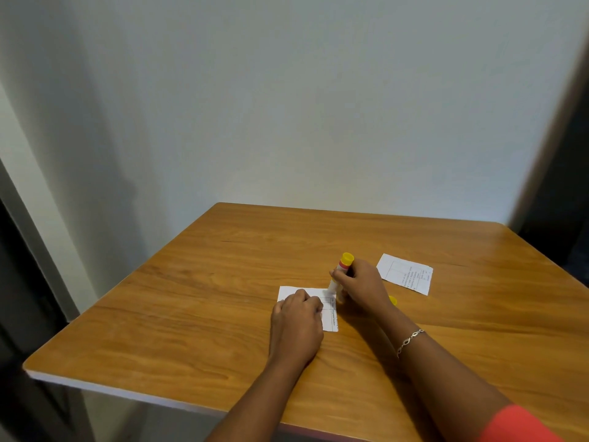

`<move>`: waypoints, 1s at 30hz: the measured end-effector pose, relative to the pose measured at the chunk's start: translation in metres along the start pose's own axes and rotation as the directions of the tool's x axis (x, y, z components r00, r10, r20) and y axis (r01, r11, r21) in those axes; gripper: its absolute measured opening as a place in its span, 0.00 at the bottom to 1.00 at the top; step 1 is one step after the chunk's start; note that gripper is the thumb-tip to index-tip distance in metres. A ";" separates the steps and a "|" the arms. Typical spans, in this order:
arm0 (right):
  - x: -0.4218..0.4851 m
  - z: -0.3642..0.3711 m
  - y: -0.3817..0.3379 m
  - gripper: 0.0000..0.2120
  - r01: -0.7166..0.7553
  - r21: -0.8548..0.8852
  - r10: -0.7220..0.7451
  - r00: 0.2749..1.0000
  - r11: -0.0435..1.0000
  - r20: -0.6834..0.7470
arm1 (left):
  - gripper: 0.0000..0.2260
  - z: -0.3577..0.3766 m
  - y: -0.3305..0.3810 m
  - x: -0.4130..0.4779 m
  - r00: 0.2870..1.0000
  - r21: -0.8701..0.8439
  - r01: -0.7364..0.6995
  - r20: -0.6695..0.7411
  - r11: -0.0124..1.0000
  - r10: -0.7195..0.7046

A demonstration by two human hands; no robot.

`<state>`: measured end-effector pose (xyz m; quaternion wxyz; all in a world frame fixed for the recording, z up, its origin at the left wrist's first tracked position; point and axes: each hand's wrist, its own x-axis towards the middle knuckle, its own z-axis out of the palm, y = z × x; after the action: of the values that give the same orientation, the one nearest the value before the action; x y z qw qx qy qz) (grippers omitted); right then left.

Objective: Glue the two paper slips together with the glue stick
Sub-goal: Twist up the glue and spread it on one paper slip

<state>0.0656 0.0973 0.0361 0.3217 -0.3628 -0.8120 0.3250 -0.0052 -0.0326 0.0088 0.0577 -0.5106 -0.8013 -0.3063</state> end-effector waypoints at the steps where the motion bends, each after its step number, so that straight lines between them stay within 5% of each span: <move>1: 0.000 0.000 0.000 0.11 -0.004 -0.005 0.004 1.000 1.000 0.006 | 0.10 0.000 0.000 0.000 1.000 0.002 0.000 0.001 1.000 0.000; 30: -0.048 -0.005 -0.003 0.11 0.079 -0.010 -0.079 0.997 0.997 0.016 | 0.09 0.006 -0.003 0.001 1.000 -0.018 0.004 -0.013 1.000 -0.004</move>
<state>0.0939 0.0593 0.0275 0.3260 -0.3297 -0.8299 0.3104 -0.0074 -0.0298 0.0032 0.0577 -0.5075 -0.7993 -0.3167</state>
